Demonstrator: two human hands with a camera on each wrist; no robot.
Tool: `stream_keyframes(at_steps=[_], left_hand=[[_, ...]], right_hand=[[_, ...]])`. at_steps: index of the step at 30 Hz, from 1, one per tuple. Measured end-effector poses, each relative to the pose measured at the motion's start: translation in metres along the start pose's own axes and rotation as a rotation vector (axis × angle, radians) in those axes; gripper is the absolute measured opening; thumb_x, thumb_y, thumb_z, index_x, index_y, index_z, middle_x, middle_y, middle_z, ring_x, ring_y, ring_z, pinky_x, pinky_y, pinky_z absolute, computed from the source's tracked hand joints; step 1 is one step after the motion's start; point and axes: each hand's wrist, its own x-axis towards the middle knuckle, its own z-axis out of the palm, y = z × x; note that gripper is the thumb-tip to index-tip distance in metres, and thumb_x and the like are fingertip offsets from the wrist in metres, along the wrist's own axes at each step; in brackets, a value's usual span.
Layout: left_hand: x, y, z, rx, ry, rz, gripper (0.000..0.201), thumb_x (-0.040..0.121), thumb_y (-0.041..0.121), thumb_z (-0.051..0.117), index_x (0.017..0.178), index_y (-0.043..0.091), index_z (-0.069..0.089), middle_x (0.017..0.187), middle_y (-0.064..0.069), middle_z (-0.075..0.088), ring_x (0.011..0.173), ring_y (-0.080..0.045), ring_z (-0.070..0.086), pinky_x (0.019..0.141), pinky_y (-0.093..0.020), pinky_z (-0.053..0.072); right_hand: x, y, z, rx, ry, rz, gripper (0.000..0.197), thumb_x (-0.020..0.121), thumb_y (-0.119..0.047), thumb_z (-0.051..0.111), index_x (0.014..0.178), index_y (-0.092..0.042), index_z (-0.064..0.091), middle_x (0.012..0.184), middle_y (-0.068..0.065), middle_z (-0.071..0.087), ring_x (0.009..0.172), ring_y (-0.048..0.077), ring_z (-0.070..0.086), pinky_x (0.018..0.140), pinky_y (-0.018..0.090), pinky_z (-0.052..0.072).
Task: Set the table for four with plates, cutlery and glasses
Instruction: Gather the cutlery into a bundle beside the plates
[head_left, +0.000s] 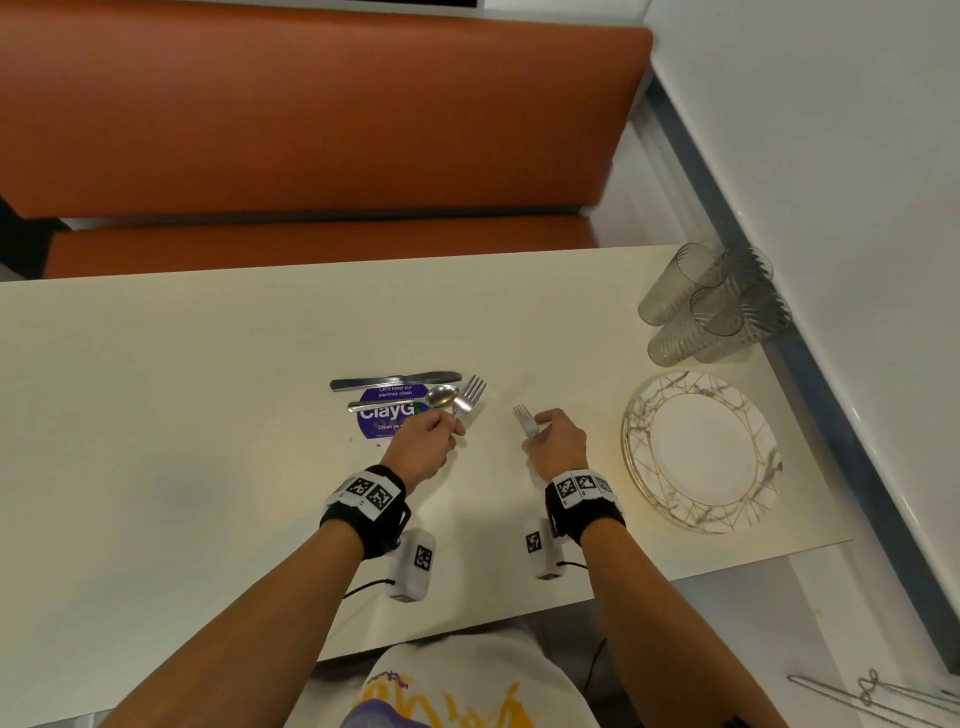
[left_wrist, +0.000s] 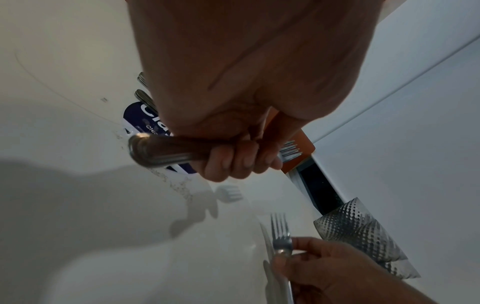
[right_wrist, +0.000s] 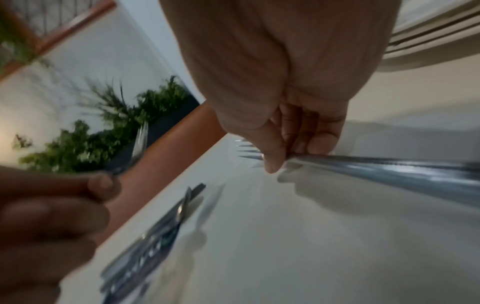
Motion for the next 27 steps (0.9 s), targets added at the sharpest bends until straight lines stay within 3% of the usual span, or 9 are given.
stream_keyframes(at_steps=[3,6,9,13,15,17,19,23,27], left_hand=[[0.000,0.000,0.000,-0.023,-0.021,0.031,0.028,0.109,0.015,0.040,0.096,0.004,0.063,0.071,-0.009,0.061,0.055,-0.021,0.058,0.052,-0.032,0.046],[0.002,-0.001,0.002,-0.074,-0.027,0.031,0.028,0.110,0.015,0.039,0.099,0.002,0.062,0.086,-0.020,0.074,0.076,-0.036,0.075,0.068,-0.042,0.058],[0.002,-0.001,0.005,-0.109,-0.019,0.024,0.029,0.110,0.015,0.040,0.103,-0.001,0.063,0.093,-0.021,0.076,0.086,-0.037,0.077,0.077,-0.048,0.062],[-0.005,0.006,0.008,-0.158,-0.059,0.012,0.028,0.110,0.016,0.040,0.109,-0.001,0.063,0.093,-0.025,0.076,0.080,-0.038,0.076,0.069,-0.043,0.062],[-0.009,0.008,0.007,-0.182,-0.089,0.007,0.031,0.109,0.016,0.039,0.109,-0.001,0.065,0.091,-0.026,0.075,0.071,-0.037,0.073,0.061,-0.038,0.058],[-0.010,0.008,0.004,-0.178,-0.086,0.007,0.034,0.108,0.016,0.038,0.107,-0.001,0.067,0.080,-0.020,0.072,0.057,-0.029,0.064,0.051,-0.033,0.048],[-0.010,0.006,0.001,-0.196,-0.066,-0.016,0.033,0.108,0.017,0.038,0.104,0.000,0.066,0.069,-0.011,0.063,0.047,-0.021,0.049,0.046,-0.029,0.034],[-0.013,0.003,-0.003,-0.215,-0.049,-0.059,0.032,0.108,0.017,0.037,0.100,0.004,0.064,0.063,-0.006,0.053,0.045,-0.016,0.039,0.047,-0.028,0.027],[-0.017,0.001,-0.004,-0.234,-0.048,-0.065,0.033,0.105,0.016,0.038,0.099,0.001,0.067,0.068,-0.010,0.060,0.047,-0.021,0.047,0.049,-0.030,0.032]], right_hand=[[0.002,-0.012,-0.009,0.121,0.007,-0.079,0.018,0.089,-0.011,0.066,0.107,-0.014,0.067,0.096,0.003,0.071,0.085,0.021,0.067,0.082,0.035,0.057],[-0.001,-0.032,-0.018,0.362,0.006,-0.071,0.008,0.095,-0.017,0.064,0.098,-0.010,0.066,0.086,0.011,0.072,0.067,0.023,0.069,0.069,0.039,0.061],[-0.012,-0.057,-0.022,0.592,-0.039,-0.086,0.013,0.097,-0.015,0.064,0.100,-0.002,0.064,0.072,0.010,0.070,0.061,0.023,0.067,0.068,0.044,0.062],[-0.029,-0.079,-0.013,0.631,-0.067,-0.153,0.010,0.096,-0.013,0.065,0.103,-0.008,0.061,0.073,0.010,0.074,0.063,0.027,0.070,0.067,0.043,0.063],[-0.036,-0.083,-0.007,0.580,-0.056,-0.179,0.013,0.094,-0.011,0.067,0.105,-0.011,0.059,0.075,0.010,0.074,0.060,0.024,0.071,0.061,0.036,0.061],[-0.043,-0.085,0.000,0.526,-0.039,-0.212,0.018,0.092,-0.012,0.069,0.106,-0.011,0.058,0.079,0.010,0.074,0.058,0.020,0.071,0.056,0.027,0.057],[-0.047,-0.085,0.006,0.479,-0.008,-0.252,0.018,0.091,-0.016,0.071,0.106,-0.014,0.060,0.082,0.008,0.074,0.060,0.019,0.071,0.055,0.025,0.056],[-0.048,-0.083,0.005,0.416,0.079,-0.305,0.009,0.096,-0.018,0.065,0.104,-0.014,0.067,0.083,0.005,0.072,0.057,0.010,0.067,0.054,0.017,0.052],[-0.048,-0.083,0.002,0.397,0.104,-0.323,0.011,0.092,-0.008,0.068,0.102,-0.012,0.066,0.081,0.007,0.070,0.054,0.012,0.069,0.056,0.026,0.057]])
